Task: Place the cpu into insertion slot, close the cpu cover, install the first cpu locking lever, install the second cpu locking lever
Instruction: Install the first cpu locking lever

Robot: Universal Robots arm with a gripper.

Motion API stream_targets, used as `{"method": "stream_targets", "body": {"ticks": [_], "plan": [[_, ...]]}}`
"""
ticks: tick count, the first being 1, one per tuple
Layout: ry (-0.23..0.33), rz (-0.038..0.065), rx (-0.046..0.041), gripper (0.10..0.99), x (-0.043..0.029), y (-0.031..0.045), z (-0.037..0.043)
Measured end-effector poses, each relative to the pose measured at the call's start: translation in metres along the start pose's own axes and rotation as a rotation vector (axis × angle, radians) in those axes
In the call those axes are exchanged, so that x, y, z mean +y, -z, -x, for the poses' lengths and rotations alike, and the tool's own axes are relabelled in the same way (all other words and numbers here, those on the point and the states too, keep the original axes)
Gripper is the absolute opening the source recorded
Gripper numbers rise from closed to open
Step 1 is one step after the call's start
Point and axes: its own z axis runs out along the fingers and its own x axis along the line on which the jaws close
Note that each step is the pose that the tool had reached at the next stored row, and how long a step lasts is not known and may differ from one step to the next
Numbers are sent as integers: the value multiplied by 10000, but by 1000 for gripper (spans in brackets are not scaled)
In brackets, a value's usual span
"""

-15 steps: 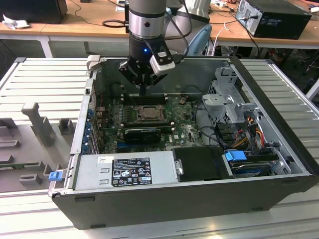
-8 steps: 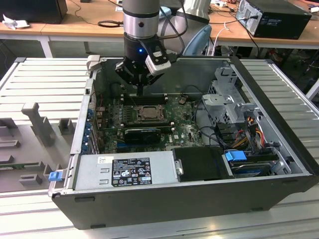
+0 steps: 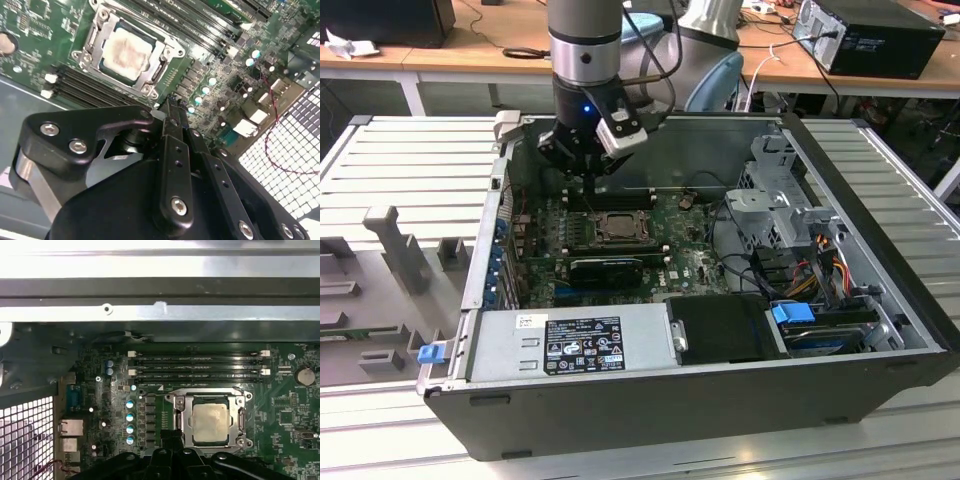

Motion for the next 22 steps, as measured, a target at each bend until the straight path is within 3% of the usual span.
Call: {"method": "stream_targets", "body": {"ticks": [1,3,6,13,18,22], "plan": [[12,3,1,106,-1,-11,-43],[9,15,-2,106,7,-49,-219],[21,13,1,106,45,-81,-319],[216,15,6,106,229,-109,-322],[247,15,8,106,242,-113,-318],[255,15,8,106,244,-115,-268]]}}
